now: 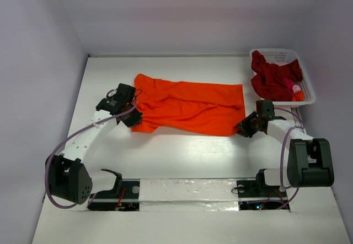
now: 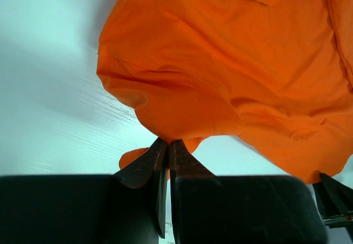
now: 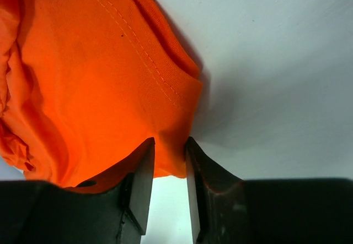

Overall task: Fold and stack the t-shirts
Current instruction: Grap the side of the flattened tshirt closest away from the robot with both arms

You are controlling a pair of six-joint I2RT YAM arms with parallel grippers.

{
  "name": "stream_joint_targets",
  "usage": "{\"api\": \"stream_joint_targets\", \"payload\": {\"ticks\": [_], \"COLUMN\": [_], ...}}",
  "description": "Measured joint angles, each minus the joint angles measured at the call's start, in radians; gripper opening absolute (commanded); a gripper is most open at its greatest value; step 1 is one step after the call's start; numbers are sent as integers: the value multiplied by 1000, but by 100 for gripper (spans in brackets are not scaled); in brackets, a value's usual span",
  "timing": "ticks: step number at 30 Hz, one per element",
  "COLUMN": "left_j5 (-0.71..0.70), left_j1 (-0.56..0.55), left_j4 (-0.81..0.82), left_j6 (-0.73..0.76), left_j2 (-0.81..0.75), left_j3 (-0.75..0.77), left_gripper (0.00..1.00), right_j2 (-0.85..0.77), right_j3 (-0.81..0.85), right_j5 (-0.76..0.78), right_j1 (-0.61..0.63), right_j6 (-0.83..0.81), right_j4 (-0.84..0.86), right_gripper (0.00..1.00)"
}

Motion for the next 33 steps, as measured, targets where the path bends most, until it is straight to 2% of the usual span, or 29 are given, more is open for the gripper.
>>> {"api": "stream_joint_targets", "payload": {"ticks": [3,7,8,11,24,33], "left_j5": [0,1,1,2,3,3], "left_j1": [4,4,4,4,16,32], "left_j4": [-1,-1,-1,-1,-12,-13], "left_j6": [0,3,4,6,16,35], "left_j2": [0,6,8,10,11,38], "left_j3": [0,0,0,0,34,67], "left_gripper": [0,0,0,0,0,0], "right_j2": [-9,-37,-44,-53,-46,132], "right_j3": [0,1,3,16,58,203], "right_j5": [0,0,0,2,-4,-58], "right_j1": [0,0,0,0,0,0], "right_j6": [0,2,2,2,-2,-84], "right_j4": [-5,-16,-22,-42,-81,-87], "right_gripper": [30,16,8,0,0,0]}}
